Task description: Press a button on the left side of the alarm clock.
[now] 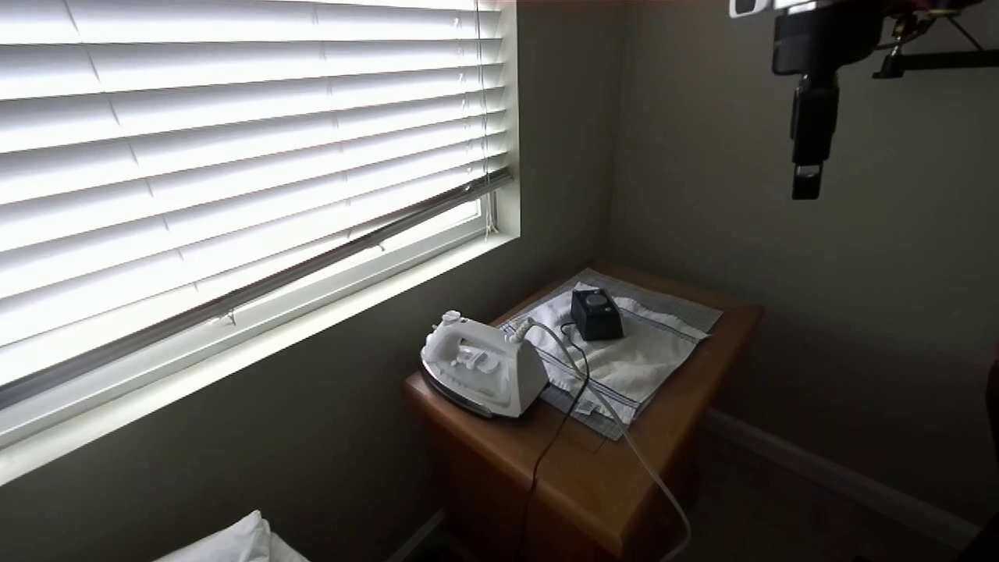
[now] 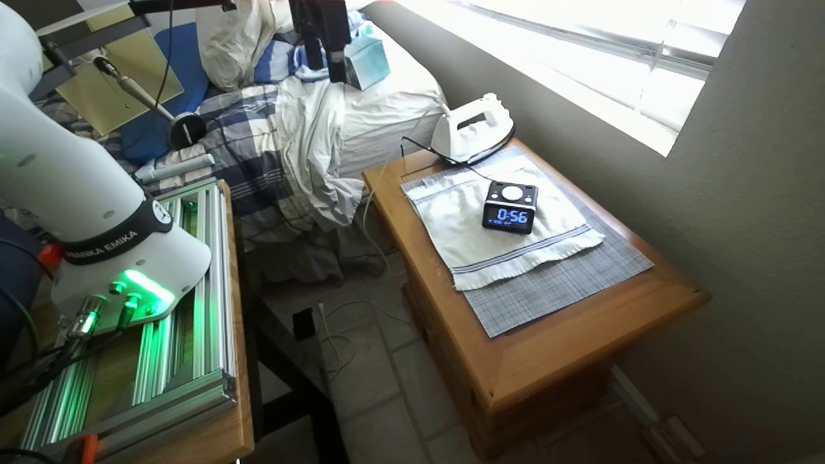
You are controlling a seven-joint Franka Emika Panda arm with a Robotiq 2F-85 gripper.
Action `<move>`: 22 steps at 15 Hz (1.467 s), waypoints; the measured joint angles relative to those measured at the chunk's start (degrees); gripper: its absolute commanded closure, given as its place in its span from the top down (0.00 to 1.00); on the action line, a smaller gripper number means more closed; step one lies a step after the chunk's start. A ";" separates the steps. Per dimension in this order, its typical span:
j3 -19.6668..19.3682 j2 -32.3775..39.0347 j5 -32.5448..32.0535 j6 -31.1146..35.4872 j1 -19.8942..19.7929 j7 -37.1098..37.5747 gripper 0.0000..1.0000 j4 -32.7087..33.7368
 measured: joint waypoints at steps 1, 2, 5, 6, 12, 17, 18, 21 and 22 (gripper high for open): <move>-0.01 2.37 -0.36 0.35 -0.79 1.75 0.57 0.93; -0.04 4.72 -0.83 0.76 -1.61 3.58 0.51 1.88; -0.28 11.64 -2.49 2.43 -3.39 8.83 0.30 5.27; -0.33 14.05 -3.38 3.00 -3.68 11.11 0.22 6.70; -0.92 28.98 -6.96 3.28 -3.50 25.34 0.00 17.03; -3.96 39.04 -7.67 3.29 -1.78 32.00 0.00 25.66; -4.72 40.73 -7.97 3.34 -1.27 33.15 0.01 27.24; -5.27 41.95 -7.94 3.34 -0.78 33.22 0.01 27.95; -5.27 41.76 -7.94 3.34 -0.74 33.22 0.01 27.85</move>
